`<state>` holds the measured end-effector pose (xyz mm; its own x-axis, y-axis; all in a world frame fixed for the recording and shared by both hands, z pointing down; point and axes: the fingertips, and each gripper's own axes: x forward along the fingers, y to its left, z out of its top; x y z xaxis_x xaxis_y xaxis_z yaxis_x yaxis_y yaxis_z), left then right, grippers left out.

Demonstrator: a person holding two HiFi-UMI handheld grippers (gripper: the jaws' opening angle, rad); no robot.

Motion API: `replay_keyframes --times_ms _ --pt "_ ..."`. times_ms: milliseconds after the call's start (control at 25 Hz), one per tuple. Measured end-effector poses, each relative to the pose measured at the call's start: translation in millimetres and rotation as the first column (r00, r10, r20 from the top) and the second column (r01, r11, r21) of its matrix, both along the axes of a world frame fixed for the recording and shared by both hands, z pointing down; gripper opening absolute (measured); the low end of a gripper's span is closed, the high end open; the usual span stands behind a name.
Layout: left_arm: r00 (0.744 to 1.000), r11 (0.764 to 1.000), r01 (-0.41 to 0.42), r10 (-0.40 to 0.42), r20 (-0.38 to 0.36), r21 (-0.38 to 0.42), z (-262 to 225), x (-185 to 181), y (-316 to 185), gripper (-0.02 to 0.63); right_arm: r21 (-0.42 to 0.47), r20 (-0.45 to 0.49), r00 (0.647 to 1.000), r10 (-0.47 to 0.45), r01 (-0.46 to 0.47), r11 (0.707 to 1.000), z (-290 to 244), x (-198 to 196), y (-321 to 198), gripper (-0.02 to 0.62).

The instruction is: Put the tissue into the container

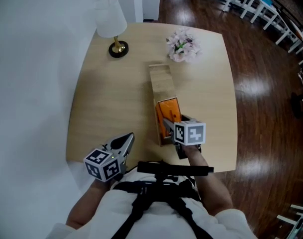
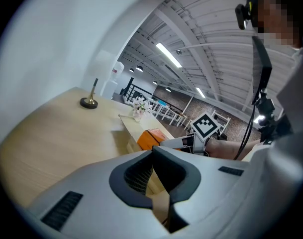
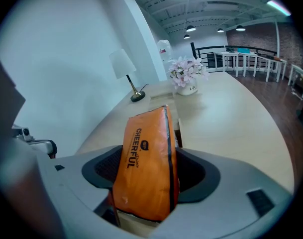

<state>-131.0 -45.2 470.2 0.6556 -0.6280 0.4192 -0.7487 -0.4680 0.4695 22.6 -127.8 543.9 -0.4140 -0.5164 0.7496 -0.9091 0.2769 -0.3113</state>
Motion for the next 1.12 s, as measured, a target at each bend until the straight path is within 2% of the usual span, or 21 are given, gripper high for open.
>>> replay_keyframes --times_ms 440,800,1120 --pt "1.0 1.0 -0.024 0.024 -0.001 -0.011 3.4 5.8 -2.2 -0.005 -0.079 -0.007 0.999 0.046 -0.046 0.996 39.0 0.2 7.6 0.331" --pt "1.0 0.999 -0.029 0.029 0.001 -0.022 4.3 7.4 -1.6 -0.005 -0.071 -0.03 0.998 0.056 -0.058 0.996 44.2 -3.9 3.6 0.334" --pt "0.999 0.999 -0.041 0.041 0.003 -0.033 5.9 11.0 -2.7 -0.005 -0.075 0.011 0.997 0.072 -0.071 0.995 39.7 -3.3 1.5 0.334"
